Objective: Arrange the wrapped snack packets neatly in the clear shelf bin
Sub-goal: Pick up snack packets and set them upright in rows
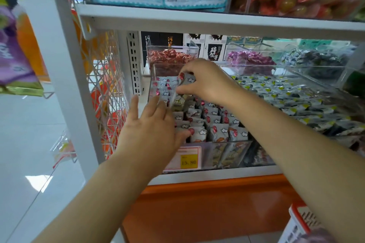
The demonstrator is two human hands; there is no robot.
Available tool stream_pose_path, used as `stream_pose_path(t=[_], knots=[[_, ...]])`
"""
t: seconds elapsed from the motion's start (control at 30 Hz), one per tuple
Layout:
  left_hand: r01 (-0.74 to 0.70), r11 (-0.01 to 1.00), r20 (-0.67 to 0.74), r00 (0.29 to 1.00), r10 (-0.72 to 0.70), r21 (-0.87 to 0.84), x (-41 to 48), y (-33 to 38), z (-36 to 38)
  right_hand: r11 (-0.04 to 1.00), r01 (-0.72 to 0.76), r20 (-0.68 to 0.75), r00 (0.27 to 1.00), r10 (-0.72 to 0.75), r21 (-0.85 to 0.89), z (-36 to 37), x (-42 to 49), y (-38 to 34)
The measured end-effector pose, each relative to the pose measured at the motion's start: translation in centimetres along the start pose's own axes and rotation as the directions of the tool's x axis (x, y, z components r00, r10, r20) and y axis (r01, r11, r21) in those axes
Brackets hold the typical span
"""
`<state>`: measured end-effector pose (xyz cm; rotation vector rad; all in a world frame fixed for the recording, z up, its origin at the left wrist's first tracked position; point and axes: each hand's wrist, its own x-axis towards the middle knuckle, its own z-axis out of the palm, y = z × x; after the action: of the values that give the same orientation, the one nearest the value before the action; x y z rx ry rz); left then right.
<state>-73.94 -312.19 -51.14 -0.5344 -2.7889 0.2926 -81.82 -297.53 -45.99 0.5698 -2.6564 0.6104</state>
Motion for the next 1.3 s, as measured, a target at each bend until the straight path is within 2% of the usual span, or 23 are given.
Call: stream_pose_path(t=[0.1, 0.2, 0.27, 0.37, 0.43, 0.5, 0.63, 0.7, 0.83, 0.9, 0.97, 1.03, 1.1, 1.2, 1.3], knots=[[0.001, 1.0, 0.009, 1.0, -0.001, 0.031, -0.3, -0.6, 0.2, 0.998, -0.007, 0.087, 0.996, 0.012, -0.059, 1.2, 0.6, -0.1], [0.012, 0.999, 0.002, 1.0, -0.012, 0.031, -0.6, -1.1, 0.5, 0.986, 0.066, 0.318, 0.948, -0.015, -0.151, 3.1, 0.3, 0.2], [0.008, 1.0, 0.014, 1.0, -0.008, 0.009, -0.6, -1.5, 0.5, 0.983, 0.085, 0.356, 0.934, -0.022, -0.162, 3.3, 0.6, 0.6], [-0.005, 0.999, 0.022, 1.0, 0.006, -0.034, -0.7, -1.7, 0.6, 0.999, -0.03, 0.19, 0.982, 0.022, 0.039, 2.2, 1.5, 1.1], [-0.003, 0.998, 0.02, 1.0, 0.004, -0.066, -0.7, -1.7, 0.7, 0.992, -0.065, 0.055, 0.997, 0.06, 0.104, 2.0, 2.3, 1.7], [0.002, 0.996, 0.025, 1.0, 0.0, -0.088, -0.8, -1.7, 0.7, 0.997, -0.046, 0.045, 0.998, 0.044, 0.055, 2.6, 2.7, 1.8], [0.012, 0.994, 0.032, 0.999, -0.009, -0.112, -0.6, -1.6, 0.6, 0.977, 0.045, 0.18, 0.984, -0.007, -0.207, 4.7, 3.5, 1.8], [0.016, 0.991, 0.028, 1.0, -0.013, -0.131, -0.6, -1.5, 0.5, 0.97, 0.039, 0.183, 0.983, 0.006, -0.239, 4.9, 3.7, 1.6], [0.032, 0.982, -0.014, 0.999, -0.035, -0.189, -0.4, -1.7, 0.5, 0.989, -0.056, -0.013, 0.998, 0.058, 0.134, 2.8, 3.0, 0.9], [0.044, 0.969, -0.077, 0.995, -0.065, -0.244, -0.3, -1.7, 0.3, 0.974, -0.069, -0.142, 0.985, 0.101, 0.217, 1.3, 2.0, 0.8], [0.041, 0.939, -0.199, 0.973, -0.115, -0.341, -0.2, -1.7, 0.0, 0.957, -0.077, -0.263, 0.953, 0.153, 0.278, 0.2, 0.5, 0.9], [0.016, 0.88, -0.309, 0.933, -0.183, -0.475, -0.1, -1.3, -0.5, 0.906, -0.078, -0.358, 0.902, 0.242, 0.416, -0.7, -1.5, 1.2], [-0.005, 0.772, -0.317, 0.913, -0.256, -0.636, 0.1, -0.7, -1.0, 0.786, -0.087, -0.376, 0.842, 0.386, 0.612, -1.3, -3.8, 1.4], [0.014, 0.594, -0.214, 0.926, -0.312, -0.804, 0.3, 0.6, -1.2, 0.535, -0.105, -0.235, 0.816, 0.528, 0.838, -1.7, -7.1, 1.7], [0.075, 0.356, -0.044, 0.949, -0.314, -0.931, 0.9, 1.6, -1.4, 0.321, -0.111, -0.092, 0.827, 0.555, 0.94, -1.5, -9.2, 1.9]])
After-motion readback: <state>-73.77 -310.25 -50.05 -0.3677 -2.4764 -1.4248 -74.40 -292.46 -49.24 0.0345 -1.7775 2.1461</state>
